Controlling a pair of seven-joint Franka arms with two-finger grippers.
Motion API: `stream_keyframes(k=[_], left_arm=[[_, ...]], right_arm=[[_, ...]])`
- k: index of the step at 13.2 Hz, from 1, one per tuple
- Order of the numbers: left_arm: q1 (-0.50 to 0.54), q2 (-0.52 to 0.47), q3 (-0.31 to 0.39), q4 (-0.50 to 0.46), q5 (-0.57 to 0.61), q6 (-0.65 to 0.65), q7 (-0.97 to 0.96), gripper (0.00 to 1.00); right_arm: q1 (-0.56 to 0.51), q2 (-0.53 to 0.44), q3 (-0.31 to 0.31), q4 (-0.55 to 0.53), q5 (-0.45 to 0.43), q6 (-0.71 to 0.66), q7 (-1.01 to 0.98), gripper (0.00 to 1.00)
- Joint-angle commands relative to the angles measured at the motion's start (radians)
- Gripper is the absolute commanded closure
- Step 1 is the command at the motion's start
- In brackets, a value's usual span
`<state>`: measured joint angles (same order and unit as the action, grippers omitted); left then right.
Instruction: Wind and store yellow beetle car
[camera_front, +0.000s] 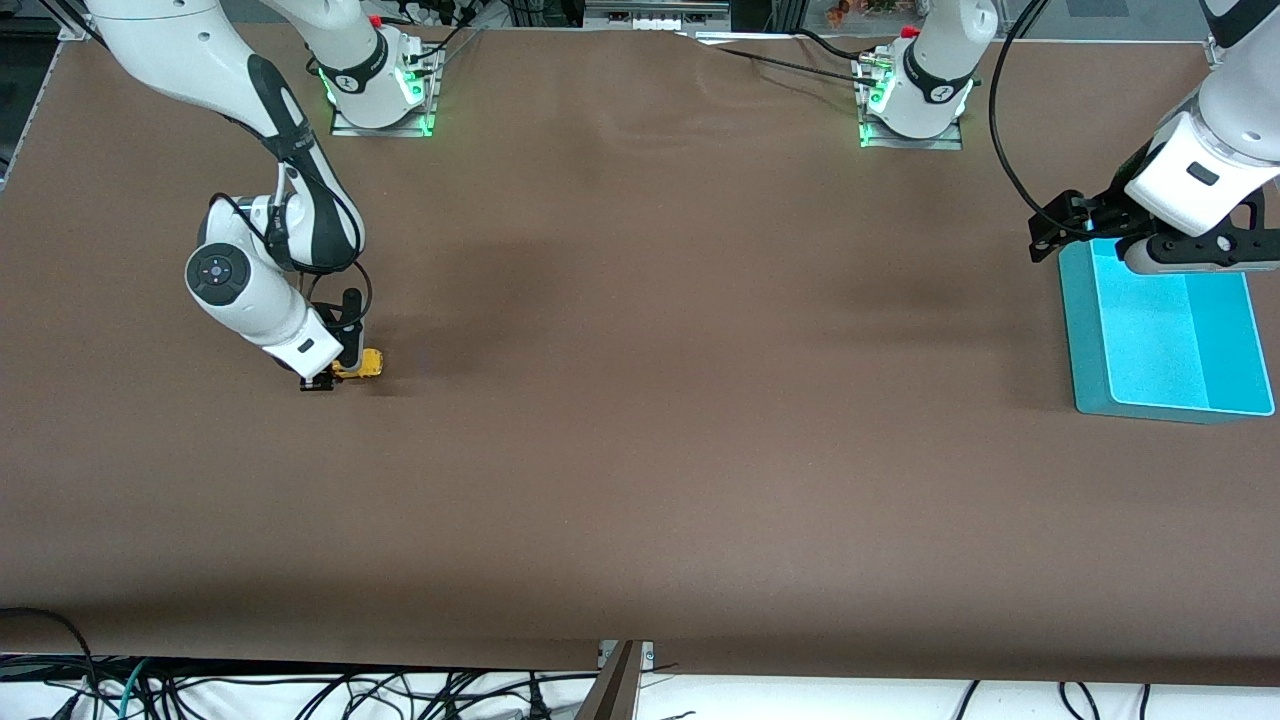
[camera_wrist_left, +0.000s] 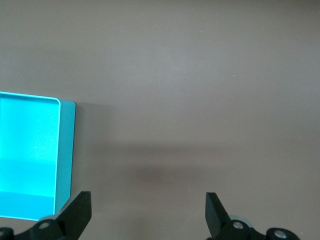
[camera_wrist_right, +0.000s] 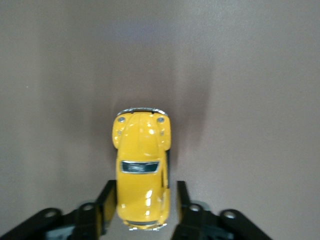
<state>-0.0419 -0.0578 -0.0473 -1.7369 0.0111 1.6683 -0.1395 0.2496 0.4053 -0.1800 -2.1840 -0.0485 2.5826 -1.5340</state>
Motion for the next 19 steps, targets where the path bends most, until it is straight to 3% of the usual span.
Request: stream_keyframes(k=[1, 2, 6, 16, 19], left_arm=[[-0.006, 0.010, 0.004, 0.028, -0.010, -0.025, -0.002, 0.00], [-0.006, 0.010, 0.004, 0.028, -0.010, -0.025, -0.002, 0.00], [-0.006, 0.010, 0.004, 0.028, -0.010, -0.025, -0.002, 0.00], [-0.006, 0.010, 0.004, 0.028, -0.010, -0.025, -0.002, 0.00], [-0.006, 0.010, 0.004, 0.028, -0.010, -0.025, -0.002, 0.00]], right_arm=[[-0.006, -0.033, 0.005, -0.028, 0.007, 0.013, -0.020, 0.83], [-0.006, -0.031, 0.007, -0.027, 0.009, 0.013, -0.017, 0.87], [-0.013, -0.008, 0.005, -0.028, 0.035, 0.014, -0.020, 0.87], [-0.291, 0.058, 0.008, -0.020, 0.033, 0.110, -0.253, 0.86], [-0.309, 0.064, 0.010, -0.019, 0.033, 0.122, -0.262, 0.85]])
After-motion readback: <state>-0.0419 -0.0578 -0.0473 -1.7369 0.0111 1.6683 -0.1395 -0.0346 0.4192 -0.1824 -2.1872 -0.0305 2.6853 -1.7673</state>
